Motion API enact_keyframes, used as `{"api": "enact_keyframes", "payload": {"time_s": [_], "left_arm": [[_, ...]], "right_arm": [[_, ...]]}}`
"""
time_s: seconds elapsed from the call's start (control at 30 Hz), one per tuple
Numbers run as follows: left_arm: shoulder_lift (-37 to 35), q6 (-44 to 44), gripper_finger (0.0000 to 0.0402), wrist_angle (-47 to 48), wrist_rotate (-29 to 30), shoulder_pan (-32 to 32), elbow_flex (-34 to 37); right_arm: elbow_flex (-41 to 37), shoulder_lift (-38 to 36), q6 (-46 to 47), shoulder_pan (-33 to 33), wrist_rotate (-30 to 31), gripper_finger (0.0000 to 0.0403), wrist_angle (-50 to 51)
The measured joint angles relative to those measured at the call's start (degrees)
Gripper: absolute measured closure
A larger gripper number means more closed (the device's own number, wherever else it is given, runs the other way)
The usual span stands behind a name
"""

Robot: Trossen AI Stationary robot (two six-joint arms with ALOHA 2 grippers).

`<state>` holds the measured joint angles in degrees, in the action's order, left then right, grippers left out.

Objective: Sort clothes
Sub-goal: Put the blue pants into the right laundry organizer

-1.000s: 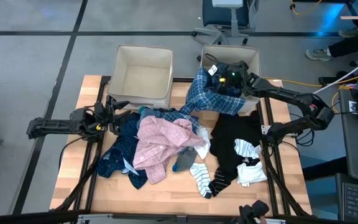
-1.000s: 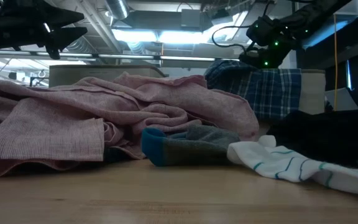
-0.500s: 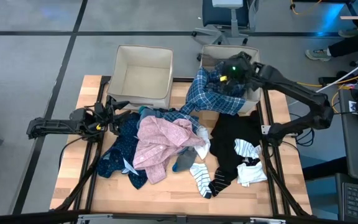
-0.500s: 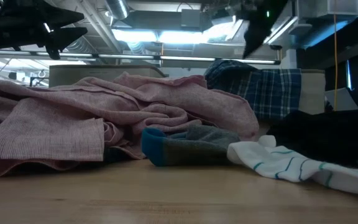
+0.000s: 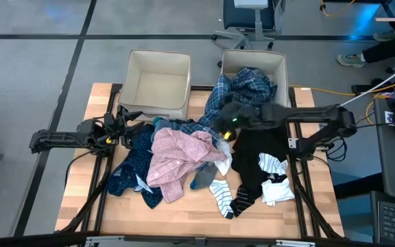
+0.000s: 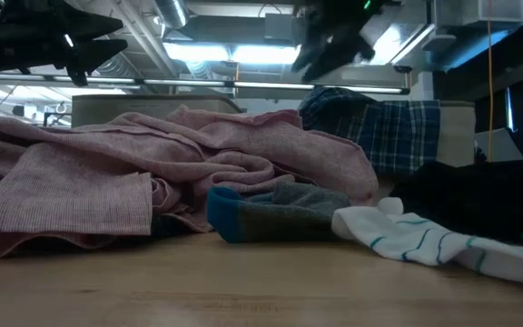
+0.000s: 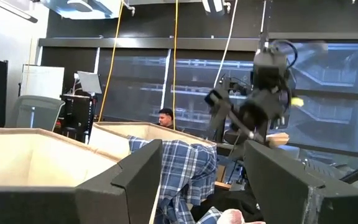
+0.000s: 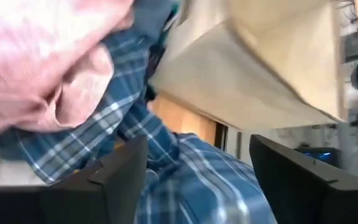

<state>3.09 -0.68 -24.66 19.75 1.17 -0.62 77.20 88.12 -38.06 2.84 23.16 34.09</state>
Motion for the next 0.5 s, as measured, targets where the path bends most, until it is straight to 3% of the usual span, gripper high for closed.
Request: {"api": "enact_keyframes", "payload": {"time_s": [0.33,0.5], "left_arm": [[-0.04,0.3,0.0184,-0.27,0.0,0.0,0.0],[-0.03,0.33,0.0184,-0.28,0.0,-0.02,0.0]], "right_arm": [[-0.08,13.41,-11.84,-0.2,17.93,0.012,0.38],[-0.08,14.98,-11.88,0.62,20.37,0.014,0.49]]}}
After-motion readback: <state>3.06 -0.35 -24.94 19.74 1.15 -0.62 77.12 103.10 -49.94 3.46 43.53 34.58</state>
